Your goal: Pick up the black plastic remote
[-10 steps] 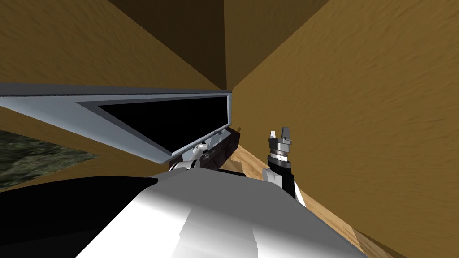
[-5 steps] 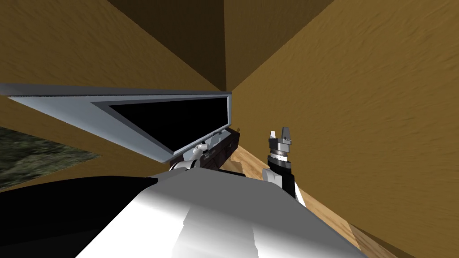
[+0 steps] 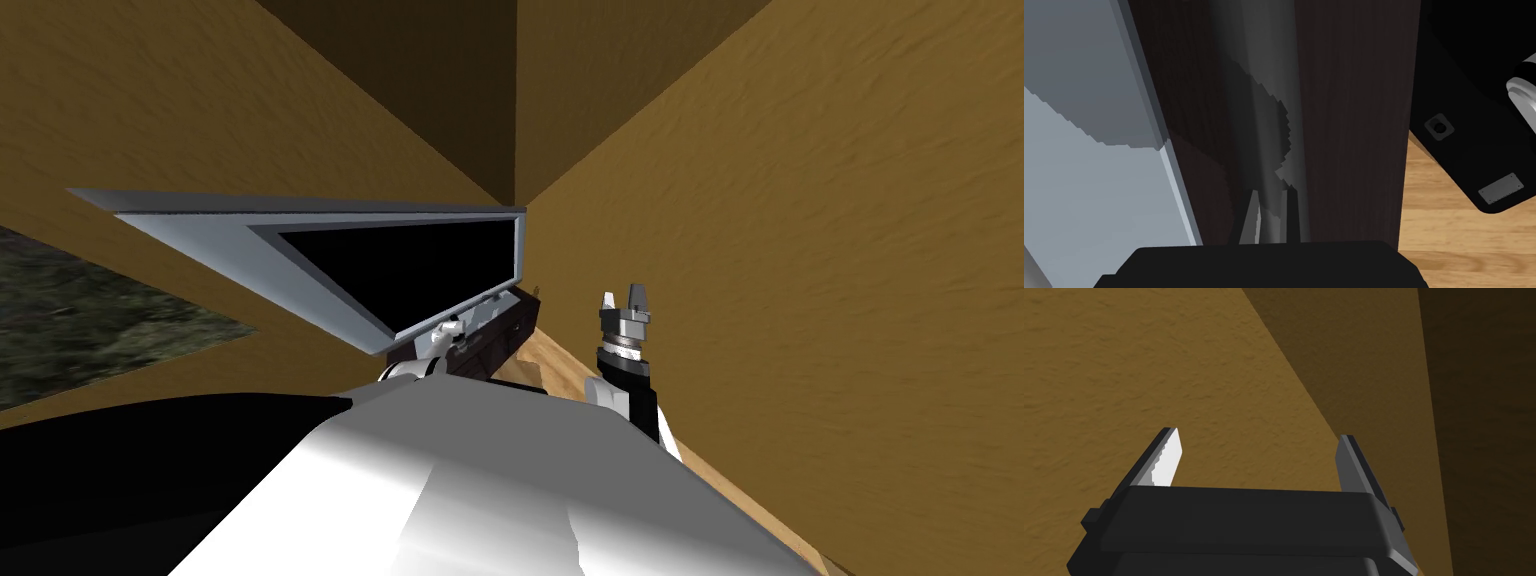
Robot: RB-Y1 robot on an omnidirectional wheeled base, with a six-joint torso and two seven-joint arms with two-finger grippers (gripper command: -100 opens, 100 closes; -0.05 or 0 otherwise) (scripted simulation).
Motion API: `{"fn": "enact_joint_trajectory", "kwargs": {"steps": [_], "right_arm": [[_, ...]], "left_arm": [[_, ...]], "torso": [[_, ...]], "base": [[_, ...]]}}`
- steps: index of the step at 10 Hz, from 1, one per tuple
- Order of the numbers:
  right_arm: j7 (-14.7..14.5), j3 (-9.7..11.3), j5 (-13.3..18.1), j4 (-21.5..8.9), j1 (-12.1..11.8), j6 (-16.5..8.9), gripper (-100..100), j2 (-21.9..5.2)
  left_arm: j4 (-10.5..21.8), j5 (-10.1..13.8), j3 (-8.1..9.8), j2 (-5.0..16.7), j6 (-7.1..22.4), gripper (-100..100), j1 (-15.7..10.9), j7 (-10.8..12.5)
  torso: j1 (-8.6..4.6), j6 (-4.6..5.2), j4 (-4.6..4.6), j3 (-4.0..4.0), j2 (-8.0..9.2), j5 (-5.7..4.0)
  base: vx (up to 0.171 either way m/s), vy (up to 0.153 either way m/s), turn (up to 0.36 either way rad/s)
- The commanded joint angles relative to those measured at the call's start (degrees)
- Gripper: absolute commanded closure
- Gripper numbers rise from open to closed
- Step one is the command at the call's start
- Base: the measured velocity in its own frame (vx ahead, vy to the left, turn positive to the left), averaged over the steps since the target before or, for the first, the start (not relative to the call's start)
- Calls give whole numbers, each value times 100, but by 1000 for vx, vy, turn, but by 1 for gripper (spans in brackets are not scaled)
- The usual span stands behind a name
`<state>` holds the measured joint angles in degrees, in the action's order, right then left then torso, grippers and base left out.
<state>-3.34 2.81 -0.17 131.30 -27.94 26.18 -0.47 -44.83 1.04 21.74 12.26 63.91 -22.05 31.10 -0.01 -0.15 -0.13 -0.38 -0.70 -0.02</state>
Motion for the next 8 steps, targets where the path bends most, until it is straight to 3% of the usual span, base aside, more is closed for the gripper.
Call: {"fn": "enact_joint_trajectory", "kwargs": {"steps": [1, 5, 7, 8], "right_arm": [[0, 0, 0, 0, 0, 0, 0, 0], [0, 0, 0, 0, 1, 0, 0, 0], [0, 0, 0, 0, 1, 0, 0, 0], [0, 0, 0, 0, 1, 0, 0, 0]], "left_arm": [[-148, 28, -41, -26, 104, 100, 15, -286], [-346, 65, -93, -64, 237, 100, 48, -768], [-544, 101, -145, -102, 370, 100, 80, -1130], [-544, 101, -145, -102, 370, 100, 80, -1180]], "torso": [[0, 0, 0, 0, 0, 0], [1, 4, 0, 3, 6, -1], [6, 9, 2, 6, 11, 0], [-8, 8, 1, 2, 4, -2]], "base": [[160, -151, 446], [82, -78, 223], [84, -84, 292], [80, -92, 240]]}}
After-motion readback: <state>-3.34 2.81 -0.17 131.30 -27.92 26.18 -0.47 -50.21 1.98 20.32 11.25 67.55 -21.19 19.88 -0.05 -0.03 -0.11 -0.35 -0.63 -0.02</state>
